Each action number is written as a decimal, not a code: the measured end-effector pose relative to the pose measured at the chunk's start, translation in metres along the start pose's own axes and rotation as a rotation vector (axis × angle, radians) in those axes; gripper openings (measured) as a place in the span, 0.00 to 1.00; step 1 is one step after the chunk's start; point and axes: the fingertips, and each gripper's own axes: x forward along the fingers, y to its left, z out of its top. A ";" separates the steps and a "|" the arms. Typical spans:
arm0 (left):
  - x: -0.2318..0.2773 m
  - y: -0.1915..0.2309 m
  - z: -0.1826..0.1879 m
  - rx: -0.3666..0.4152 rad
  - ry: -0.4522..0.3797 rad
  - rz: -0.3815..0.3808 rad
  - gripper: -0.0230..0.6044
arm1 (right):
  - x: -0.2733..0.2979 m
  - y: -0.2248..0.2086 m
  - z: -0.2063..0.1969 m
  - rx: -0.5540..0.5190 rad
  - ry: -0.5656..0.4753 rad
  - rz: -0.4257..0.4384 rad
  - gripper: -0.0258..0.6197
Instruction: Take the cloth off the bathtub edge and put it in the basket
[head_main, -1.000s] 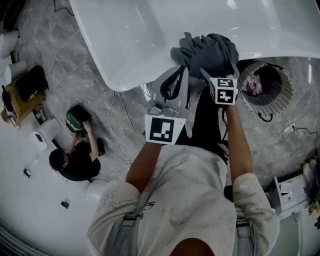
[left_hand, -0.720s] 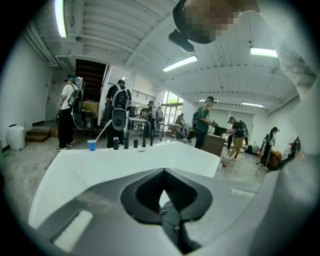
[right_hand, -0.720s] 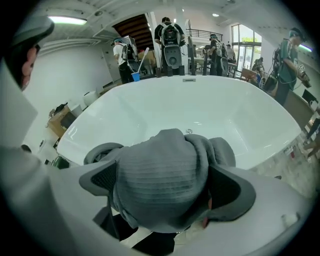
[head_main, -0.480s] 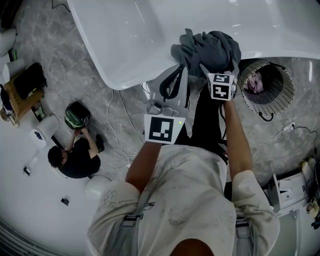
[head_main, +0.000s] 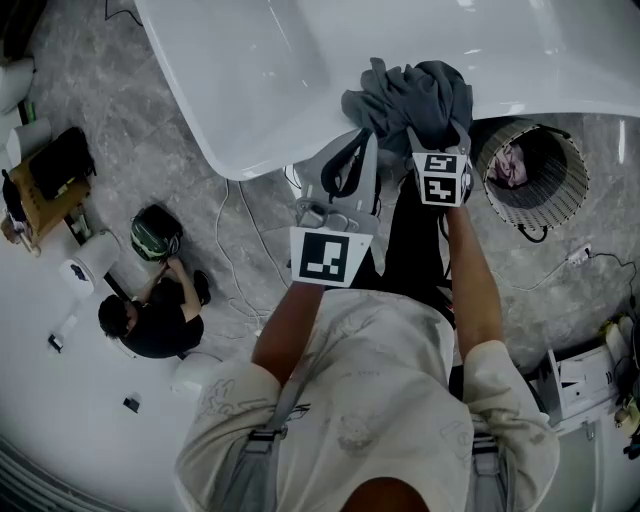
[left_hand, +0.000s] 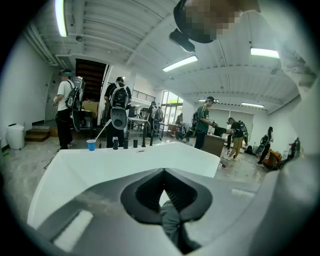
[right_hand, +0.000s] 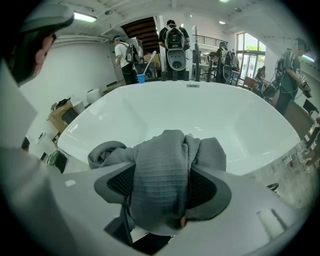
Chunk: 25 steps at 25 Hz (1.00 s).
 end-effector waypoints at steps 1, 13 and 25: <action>0.000 0.000 0.001 0.001 -0.002 0.000 0.03 | 0.000 -0.001 0.000 0.006 0.000 0.001 0.52; -0.006 -0.010 0.012 0.016 -0.020 -0.009 0.03 | -0.016 0.002 -0.009 0.088 0.015 0.049 0.18; -0.018 -0.019 0.036 0.021 -0.070 -0.015 0.03 | -0.078 0.015 0.010 0.185 -0.044 0.137 0.17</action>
